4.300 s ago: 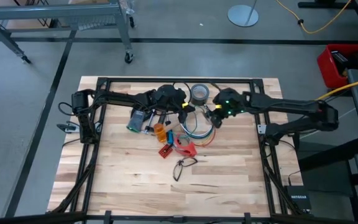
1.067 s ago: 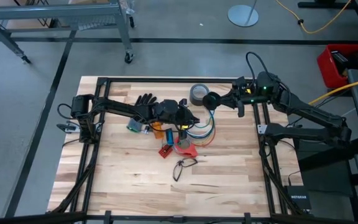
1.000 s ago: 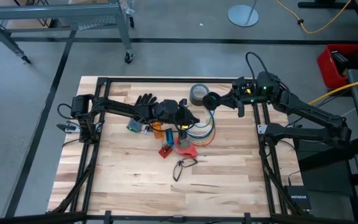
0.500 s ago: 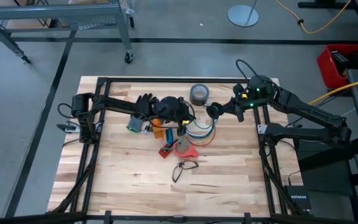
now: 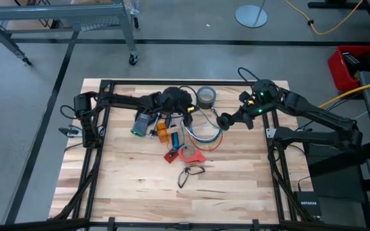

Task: Coil cords
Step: Coil the green wire on the spool

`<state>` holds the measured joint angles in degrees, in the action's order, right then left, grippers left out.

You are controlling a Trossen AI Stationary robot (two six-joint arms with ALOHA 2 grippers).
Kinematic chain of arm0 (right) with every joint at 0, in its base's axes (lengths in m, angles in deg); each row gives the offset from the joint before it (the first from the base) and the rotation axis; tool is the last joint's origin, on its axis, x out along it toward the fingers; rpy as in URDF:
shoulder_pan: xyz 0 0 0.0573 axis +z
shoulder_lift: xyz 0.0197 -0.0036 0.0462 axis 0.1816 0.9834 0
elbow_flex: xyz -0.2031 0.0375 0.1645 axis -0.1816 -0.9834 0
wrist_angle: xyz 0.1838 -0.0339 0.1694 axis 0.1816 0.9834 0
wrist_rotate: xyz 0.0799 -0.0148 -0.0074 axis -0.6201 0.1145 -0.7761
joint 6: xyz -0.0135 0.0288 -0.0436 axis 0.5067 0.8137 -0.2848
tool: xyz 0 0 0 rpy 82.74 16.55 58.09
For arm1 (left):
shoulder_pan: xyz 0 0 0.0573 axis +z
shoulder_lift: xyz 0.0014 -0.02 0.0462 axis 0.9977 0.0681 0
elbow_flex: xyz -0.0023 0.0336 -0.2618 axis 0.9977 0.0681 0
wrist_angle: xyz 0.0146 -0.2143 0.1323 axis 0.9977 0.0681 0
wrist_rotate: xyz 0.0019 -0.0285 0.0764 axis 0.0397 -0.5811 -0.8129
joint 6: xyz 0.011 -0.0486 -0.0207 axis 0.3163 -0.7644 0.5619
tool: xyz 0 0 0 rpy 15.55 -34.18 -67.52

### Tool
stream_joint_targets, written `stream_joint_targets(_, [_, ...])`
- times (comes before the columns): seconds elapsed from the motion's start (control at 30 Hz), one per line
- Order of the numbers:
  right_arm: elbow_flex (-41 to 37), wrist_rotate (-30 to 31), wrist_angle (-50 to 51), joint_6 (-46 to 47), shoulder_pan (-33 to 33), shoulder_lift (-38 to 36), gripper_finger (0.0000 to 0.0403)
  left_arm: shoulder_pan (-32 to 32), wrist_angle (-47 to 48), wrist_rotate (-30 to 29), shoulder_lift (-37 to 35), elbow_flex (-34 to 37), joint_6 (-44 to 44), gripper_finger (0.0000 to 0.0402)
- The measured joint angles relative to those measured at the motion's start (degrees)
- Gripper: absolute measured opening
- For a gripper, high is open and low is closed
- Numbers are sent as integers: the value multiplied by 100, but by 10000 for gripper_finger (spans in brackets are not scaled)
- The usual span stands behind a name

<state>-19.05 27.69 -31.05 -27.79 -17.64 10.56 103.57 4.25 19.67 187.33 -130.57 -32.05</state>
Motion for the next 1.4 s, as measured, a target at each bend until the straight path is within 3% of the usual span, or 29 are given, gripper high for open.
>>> stream_joint_targets(0.3, [0, -27, -127, -430, 0, 675, 12, 224, -66, 292, -2, -2, -314, 0])
stream_joint_targets(0.47, [0, -443, -732, -603, 0, 1040, 12, 323, -29, 366, -2, -2, -321, 0])
stream_joint_targets(0.6, [0, -780, -1208, -606, 2, 1105, 12, 438, 96, 604, -2, -2, -325, 0])
stream_joint_targets(0.87, [0, -759, -1278, -647, 2, 1107, 12, 740, 469, 614, -2, -2, -615, 0])
stream_joint_targets(1.1, [0, -179, -1223, -626, 4, 1221, 12, 785, 314, 784, -2, -81, -795, 0])
stream_joint_targets(1.4, [0, 324, -1235, -608, 156, 1866, 12, 773, 525, 857, -2, -691, -701, 0])
